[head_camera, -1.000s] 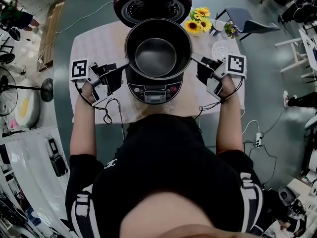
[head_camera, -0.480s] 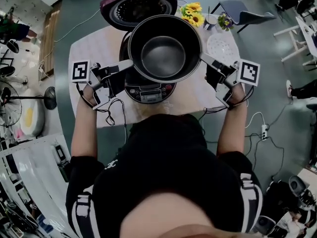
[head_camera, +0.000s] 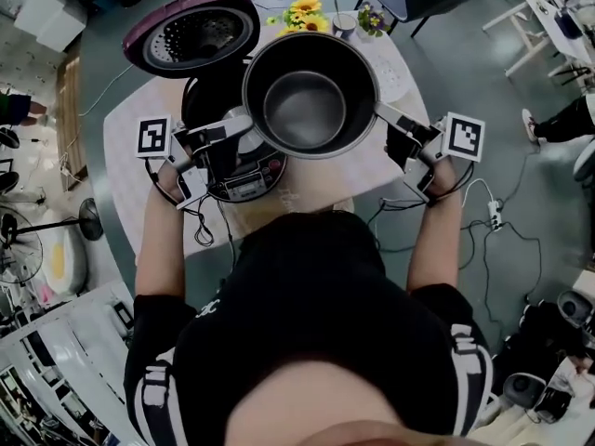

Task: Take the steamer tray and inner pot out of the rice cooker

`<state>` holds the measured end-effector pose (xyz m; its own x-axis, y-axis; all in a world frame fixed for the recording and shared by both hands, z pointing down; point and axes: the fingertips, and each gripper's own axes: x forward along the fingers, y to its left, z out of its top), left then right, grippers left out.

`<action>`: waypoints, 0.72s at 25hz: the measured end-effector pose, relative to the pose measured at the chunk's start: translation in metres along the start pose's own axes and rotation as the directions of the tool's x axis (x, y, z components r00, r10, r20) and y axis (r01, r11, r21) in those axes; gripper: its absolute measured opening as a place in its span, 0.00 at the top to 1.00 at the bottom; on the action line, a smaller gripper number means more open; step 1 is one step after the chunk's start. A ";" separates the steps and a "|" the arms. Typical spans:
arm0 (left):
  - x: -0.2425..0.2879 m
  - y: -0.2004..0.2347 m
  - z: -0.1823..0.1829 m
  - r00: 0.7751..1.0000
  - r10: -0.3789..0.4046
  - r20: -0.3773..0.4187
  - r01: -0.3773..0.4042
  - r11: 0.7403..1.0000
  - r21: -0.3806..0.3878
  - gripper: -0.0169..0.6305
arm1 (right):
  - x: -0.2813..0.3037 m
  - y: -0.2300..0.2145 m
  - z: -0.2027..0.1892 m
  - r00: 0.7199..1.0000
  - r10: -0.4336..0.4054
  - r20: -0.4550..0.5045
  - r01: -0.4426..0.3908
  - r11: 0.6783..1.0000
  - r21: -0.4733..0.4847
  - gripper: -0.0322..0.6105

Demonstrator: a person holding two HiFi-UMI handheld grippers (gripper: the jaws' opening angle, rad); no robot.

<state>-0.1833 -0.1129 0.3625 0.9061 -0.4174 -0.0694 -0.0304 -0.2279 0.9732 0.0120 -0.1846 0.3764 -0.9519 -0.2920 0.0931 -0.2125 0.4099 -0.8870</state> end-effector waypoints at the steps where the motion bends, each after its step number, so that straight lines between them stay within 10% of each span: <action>1: 0.012 0.002 -0.002 1.000 0.005 -0.014 -0.005 1.000 0.000 0.95 | -0.012 -0.004 0.004 1.000 -0.005 0.012 0.005 1.000 0.007 0.92; 18: 0.150 0.063 -0.058 0.992 0.069 -0.108 -0.081 0.991 -0.105 0.95 | -0.142 -0.103 0.023 0.997 -0.057 0.044 0.055 0.998 0.044 0.92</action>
<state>-0.0244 -0.1389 0.4259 0.9422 -0.3343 0.0222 -0.0587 -0.0996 0.9933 0.1742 -0.2050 0.4443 -0.9275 -0.3529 0.1234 -0.2546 0.3548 -0.8996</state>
